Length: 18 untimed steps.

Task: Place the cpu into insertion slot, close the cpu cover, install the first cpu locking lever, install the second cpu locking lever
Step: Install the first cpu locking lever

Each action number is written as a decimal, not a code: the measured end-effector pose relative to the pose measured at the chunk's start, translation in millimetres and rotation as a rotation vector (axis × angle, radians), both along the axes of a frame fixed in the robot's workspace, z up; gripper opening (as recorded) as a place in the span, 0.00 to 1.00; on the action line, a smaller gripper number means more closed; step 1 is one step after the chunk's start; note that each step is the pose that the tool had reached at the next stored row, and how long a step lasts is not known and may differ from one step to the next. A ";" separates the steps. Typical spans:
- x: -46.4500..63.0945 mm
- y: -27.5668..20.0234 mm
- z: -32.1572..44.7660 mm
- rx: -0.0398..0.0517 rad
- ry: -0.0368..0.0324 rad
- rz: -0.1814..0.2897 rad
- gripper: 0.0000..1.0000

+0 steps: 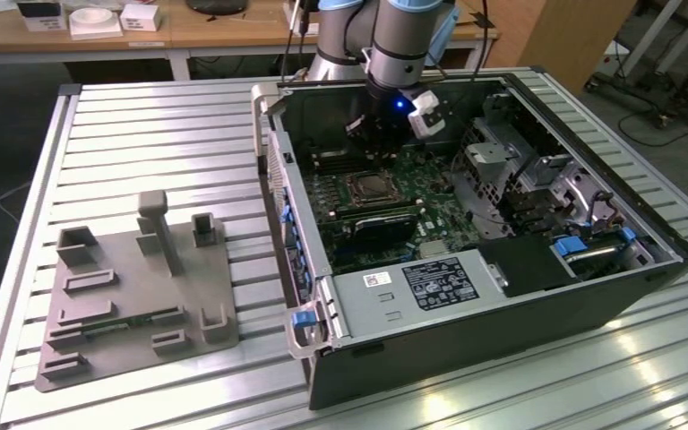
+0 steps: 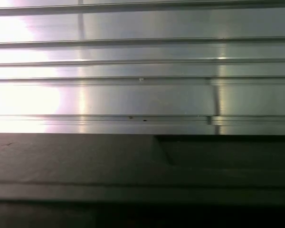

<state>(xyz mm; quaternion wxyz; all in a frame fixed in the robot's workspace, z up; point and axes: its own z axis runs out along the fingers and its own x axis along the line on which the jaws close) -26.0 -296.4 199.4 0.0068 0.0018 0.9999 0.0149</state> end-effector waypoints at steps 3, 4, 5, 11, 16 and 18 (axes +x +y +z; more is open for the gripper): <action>0.0 0.0 0.0 -0.0012 -0.0001 0.000 0.10; 0.0 0.0 -0.1 -0.0019 -0.0002 0.000 0.10; 0.0 0.0 -0.1 -0.0030 -0.0001 0.000 0.10; 0.0 0.0 -0.6 -0.0102 0.0002 0.000 0.10; 0.0 0.0 -1.9 -0.0144 0.0001 0.000 0.10; 0.0 0.0 -1.9 -0.0145 0.0001 0.000 0.10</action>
